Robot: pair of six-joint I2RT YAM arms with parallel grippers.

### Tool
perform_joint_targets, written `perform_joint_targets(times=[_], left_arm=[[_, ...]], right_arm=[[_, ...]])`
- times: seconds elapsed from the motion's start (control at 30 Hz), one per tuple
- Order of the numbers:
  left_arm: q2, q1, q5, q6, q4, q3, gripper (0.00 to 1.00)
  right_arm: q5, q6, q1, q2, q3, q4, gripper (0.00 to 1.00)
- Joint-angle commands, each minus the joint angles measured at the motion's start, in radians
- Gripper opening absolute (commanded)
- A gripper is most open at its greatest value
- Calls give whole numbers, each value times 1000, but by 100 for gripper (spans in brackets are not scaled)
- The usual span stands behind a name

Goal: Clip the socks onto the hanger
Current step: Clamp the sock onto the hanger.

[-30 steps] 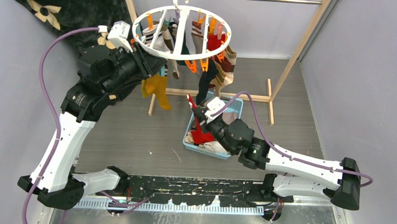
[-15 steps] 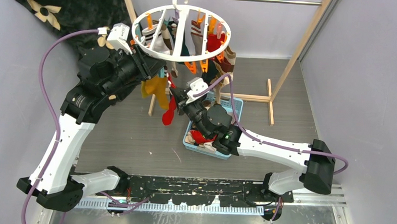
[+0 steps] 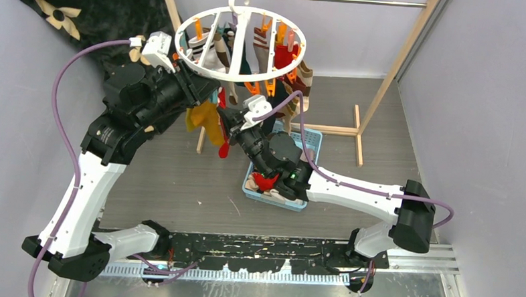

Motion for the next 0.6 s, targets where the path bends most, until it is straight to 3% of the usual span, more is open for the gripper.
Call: perform_joint_targets(times=[0.0,0.57], left_arm=[[-29,2,-22,-3,16,-3,0],[-33,2,-31,6,25,-19,0]], right_arm=[[-20,25,-3,11,58,45,1],[-54,36,-4,15,82,28,1]])
